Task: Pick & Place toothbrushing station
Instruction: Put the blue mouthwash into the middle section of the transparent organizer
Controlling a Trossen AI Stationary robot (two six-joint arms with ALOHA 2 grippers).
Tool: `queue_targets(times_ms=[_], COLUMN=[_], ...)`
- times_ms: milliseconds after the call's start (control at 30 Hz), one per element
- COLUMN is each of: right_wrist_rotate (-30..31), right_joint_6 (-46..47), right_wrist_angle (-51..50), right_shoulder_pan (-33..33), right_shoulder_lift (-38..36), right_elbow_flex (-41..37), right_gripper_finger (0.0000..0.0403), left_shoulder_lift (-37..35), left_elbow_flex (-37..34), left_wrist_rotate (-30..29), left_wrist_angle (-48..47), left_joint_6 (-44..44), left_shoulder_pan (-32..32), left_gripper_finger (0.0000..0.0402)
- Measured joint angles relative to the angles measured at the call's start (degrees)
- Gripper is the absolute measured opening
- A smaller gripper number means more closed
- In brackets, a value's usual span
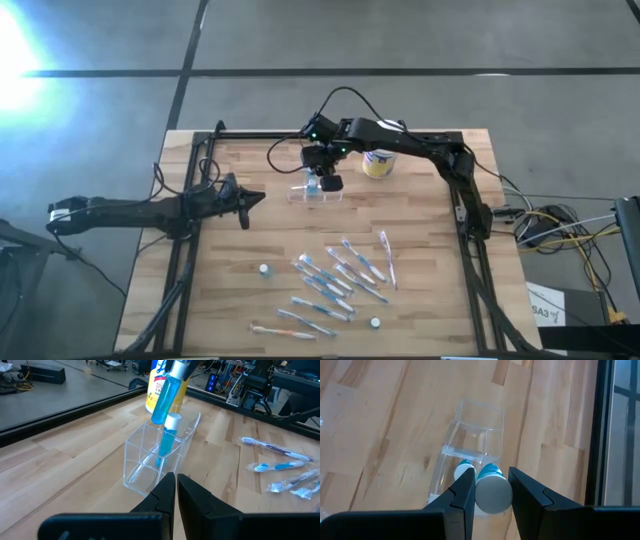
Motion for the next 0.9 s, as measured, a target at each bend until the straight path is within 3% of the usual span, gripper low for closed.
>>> queue_targets(times_ms=[900], right_wrist_rotate=[-2.47], right_joint_6=[1.79], right_wrist_angle=[5.14], right_shoulder_pan=[-0.04], right_shoulder_lift=[0.04], right_elbow_flex=[-5.81], right_gripper_finger=[0.0089], left_shoulder_lift=[0.00], left_elbow_flex=[0.00], left_wrist_rotate=[0.00], left_wrist_angle=[0.02], left_joint_6=[0.03], left_shoulder_pan=[0.01], left_gripper_finger=[0.0023])
